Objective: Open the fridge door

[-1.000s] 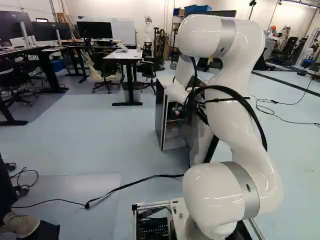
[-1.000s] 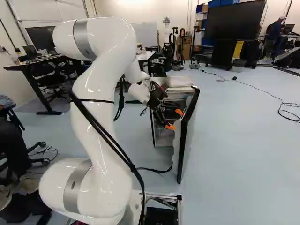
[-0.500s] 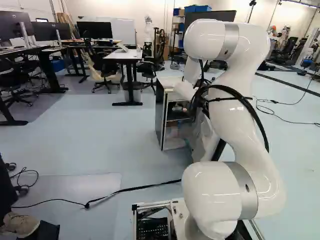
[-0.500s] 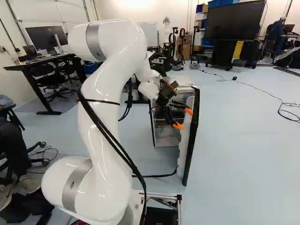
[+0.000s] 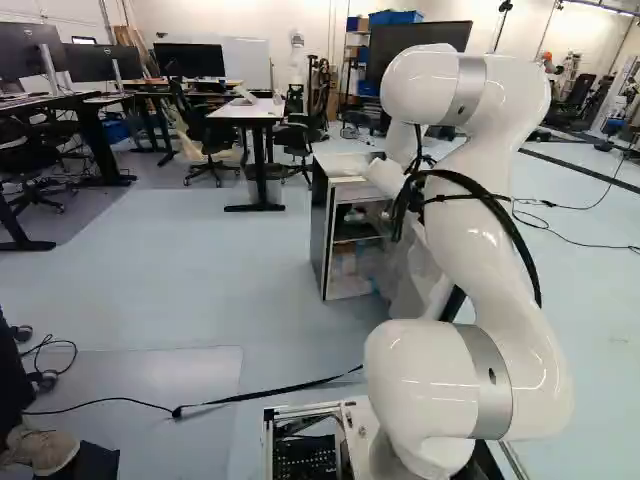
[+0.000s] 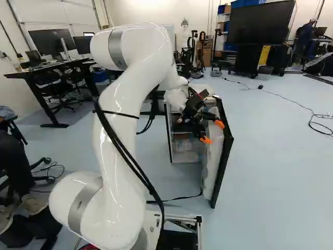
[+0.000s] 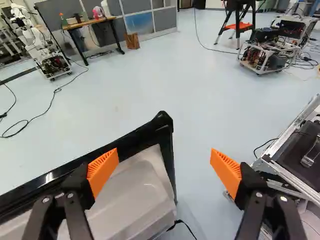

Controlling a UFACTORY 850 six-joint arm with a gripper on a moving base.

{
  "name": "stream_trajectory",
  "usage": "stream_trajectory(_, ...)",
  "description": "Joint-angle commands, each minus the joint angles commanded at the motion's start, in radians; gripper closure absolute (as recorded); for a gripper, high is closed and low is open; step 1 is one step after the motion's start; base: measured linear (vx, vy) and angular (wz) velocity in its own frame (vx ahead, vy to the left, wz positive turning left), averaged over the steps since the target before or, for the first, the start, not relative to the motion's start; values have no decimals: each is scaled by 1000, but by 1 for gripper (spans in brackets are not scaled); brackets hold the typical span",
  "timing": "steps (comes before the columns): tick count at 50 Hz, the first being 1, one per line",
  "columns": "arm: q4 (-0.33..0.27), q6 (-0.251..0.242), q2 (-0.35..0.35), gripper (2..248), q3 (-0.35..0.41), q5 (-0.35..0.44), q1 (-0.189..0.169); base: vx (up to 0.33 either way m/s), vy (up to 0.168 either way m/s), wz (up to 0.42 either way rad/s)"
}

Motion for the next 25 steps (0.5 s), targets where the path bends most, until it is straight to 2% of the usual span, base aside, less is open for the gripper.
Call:
stream_trajectory(14, 0, 0, -25, 3, -51, 0, -48, 0, 0, 0)
stream_trajectory(25, 0, 0, -28, 3, -58, 0, -55, 0, 0, 0)
